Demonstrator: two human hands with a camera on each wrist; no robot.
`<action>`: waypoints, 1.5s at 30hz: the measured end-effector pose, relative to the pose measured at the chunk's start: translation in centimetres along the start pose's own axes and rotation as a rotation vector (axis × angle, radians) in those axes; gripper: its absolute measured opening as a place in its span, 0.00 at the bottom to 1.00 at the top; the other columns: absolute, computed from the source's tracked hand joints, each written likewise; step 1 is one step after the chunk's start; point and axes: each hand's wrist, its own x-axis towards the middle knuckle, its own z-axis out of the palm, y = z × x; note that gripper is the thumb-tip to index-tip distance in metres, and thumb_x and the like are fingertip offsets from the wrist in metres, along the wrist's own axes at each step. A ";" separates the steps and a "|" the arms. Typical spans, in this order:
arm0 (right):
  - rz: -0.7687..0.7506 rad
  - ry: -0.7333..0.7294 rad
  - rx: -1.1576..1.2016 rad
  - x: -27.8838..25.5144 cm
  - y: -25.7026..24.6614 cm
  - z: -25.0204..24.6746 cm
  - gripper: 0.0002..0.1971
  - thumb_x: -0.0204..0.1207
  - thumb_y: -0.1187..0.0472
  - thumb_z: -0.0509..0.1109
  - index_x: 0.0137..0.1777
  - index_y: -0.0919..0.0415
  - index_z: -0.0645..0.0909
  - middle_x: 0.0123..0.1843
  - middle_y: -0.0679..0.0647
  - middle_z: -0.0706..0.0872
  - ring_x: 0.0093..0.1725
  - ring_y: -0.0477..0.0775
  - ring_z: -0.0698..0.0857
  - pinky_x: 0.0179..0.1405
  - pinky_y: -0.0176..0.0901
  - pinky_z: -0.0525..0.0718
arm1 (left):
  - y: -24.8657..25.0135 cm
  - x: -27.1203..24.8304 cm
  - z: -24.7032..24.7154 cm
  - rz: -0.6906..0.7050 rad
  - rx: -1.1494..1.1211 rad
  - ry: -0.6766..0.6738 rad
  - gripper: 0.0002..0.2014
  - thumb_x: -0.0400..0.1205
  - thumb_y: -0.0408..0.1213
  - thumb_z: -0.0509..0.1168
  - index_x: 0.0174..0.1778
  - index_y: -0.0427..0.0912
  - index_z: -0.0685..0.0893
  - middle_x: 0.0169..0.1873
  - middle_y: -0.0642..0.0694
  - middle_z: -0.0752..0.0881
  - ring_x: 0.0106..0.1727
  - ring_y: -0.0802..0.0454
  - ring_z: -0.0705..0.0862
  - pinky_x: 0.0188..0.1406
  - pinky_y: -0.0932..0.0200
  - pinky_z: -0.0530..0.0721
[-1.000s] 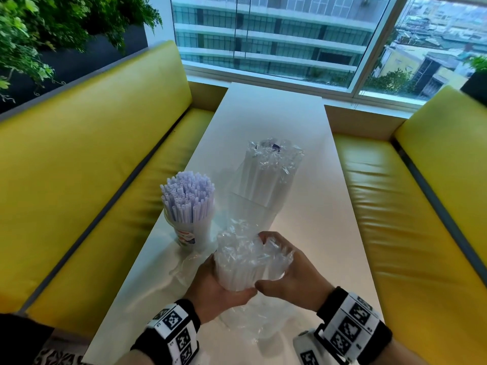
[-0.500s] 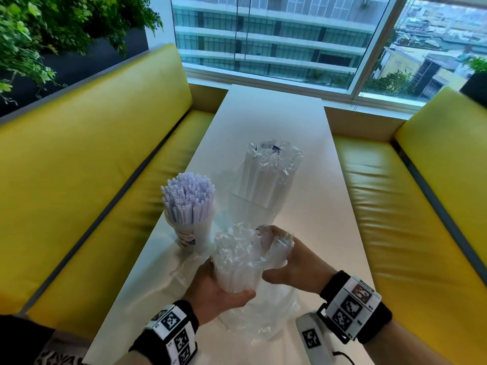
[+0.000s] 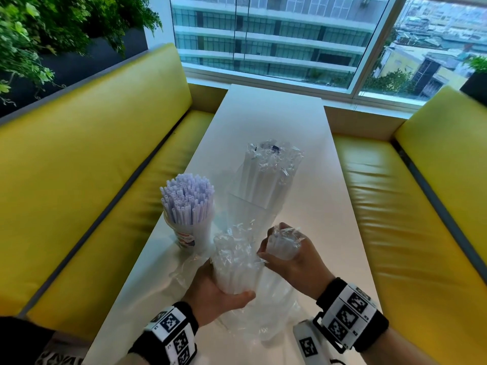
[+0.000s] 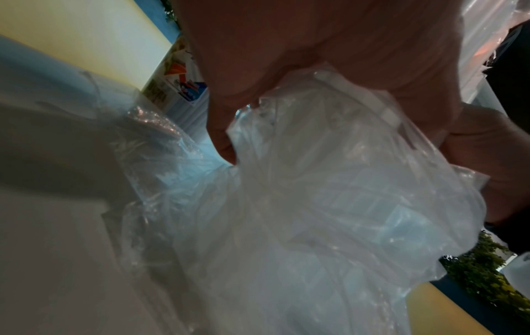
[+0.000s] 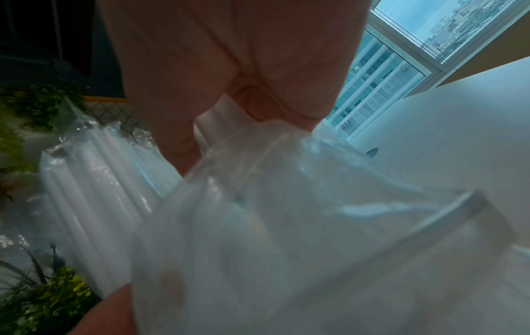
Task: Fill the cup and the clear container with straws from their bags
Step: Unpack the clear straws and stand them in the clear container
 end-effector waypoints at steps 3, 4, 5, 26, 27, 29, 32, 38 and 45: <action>0.001 0.022 -0.008 -0.1 0.3 0.2 0.07 0.70 0.60 0.80 0.41 0.59 0.84 0.43 0.50 0.85 0.42 0.56 0.86 0.48 0.62 0.85 | 0.2 0.0 0.0 -0.008 0.005 -0.010 0.36 0.50 0.47 0.86 0.52 0.62 0.76 0.51 0.62 0.85 0.52 0.82 0.80 0.41 0.85 0.77; -0.004 0.034 -0.011 0.0 0.1 0.2 0.07 0.70 0.61 0.80 0.40 0.60 0.84 0.41 0.50 0.85 0.41 0.56 0.85 0.47 0.62 0.85 | 0.1 0.0 0.0 -0.007 0.009 -0.011 0.36 0.51 0.44 0.87 0.51 0.62 0.76 0.49 0.62 0.85 0.51 0.83 0.80 0.40 0.86 0.76; -0.015 0.051 -0.013 0.0 -0.2 0.0 0.07 0.70 0.62 0.79 0.39 0.61 0.83 0.39 0.52 0.85 0.39 0.58 0.85 0.45 0.63 0.85 | 0.0 0.0 0.0 -0.011 0.010 -0.010 0.36 0.51 0.44 0.87 0.51 0.62 0.76 0.48 0.63 0.86 0.50 0.82 0.80 0.40 0.86 0.76; -0.410 0.170 0.494 12.8 -15.3 -8.7 0.14 0.72 0.80 0.72 0.50 0.65 0.75 0.37 0.57 0.82 0.34 0.59 0.82 0.41 0.53 0.82 | -0.7 0.4 0.2 -0.010 -0.040 -0.028 0.38 0.47 0.53 0.83 0.54 0.57 0.78 0.53 0.59 0.87 0.54 0.72 0.85 0.45 0.79 0.81; -0.386 0.158 0.496 13.3 -14.7 -8.4 0.14 0.71 0.81 0.71 0.51 0.66 0.75 0.37 0.57 0.83 0.35 0.58 0.83 0.42 0.52 0.83 | -0.7 0.4 0.2 -0.010 -0.037 -0.031 0.38 0.47 0.53 0.83 0.55 0.56 0.78 0.53 0.59 0.87 0.54 0.72 0.85 0.45 0.80 0.80; -0.327 0.134 0.515 14.0 -13.3 -7.8 0.15 0.70 0.81 0.71 0.51 0.66 0.75 0.38 0.57 0.83 0.37 0.57 0.84 0.43 0.50 0.84 | -0.9 0.4 0.2 -0.009 -0.026 -0.028 0.39 0.48 0.54 0.83 0.56 0.55 0.79 0.54 0.58 0.87 0.55 0.69 0.85 0.46 0.79 0.81; -0.234 0.146 0.469 14.5 -11.0 -7.1 0.16 0.66 0.76 0.77 0.49 0.64 0.76 0.39 0.57 0.83 0.39 0.58 0.84 0.47 0.51 0.84 | -1.3 0.6 0.2 -0.009 -0.013 -0.018 0.41 0.48 0.53 0.84 0.59 0.52 0.80 0.54 0.56 0.88 0.57 0.62 0.87 0.48 0.76 0.82; -0.159 0.202 0.480 14.8 -8.3 -7.1 0.17 0.64 0.74 0.81 0.46 0.61 0.78 0.38 0.54 0.85 0.40 0.54 0.86 0.47 0.48 0.86 | -1.6 0.7 0.2 -0.006 -0.003 -0.012 0.41 0.49 0.54 0.84 0.60 0.53 0.80 0.54 0.57 0.89 0.57 0.61 0.87 0.50 0.73 0.83; -0.161 0.069 0.437 15.5 -9.9 -8.6 0.17 0.68 0.81 0.73 0.47 0.60 0.78 0.40 0.56 0.84 0.45 0.63 0.85 0.49 0.58 0.85 | -1.5 0.8 0.2 0.008 0.003 -0.013 0.42 0.50 0.54 0.84 0.61 0.54 0.80 0.55 0.58 0.88 0.58 0.63 0.86 0.50 0.75 0.82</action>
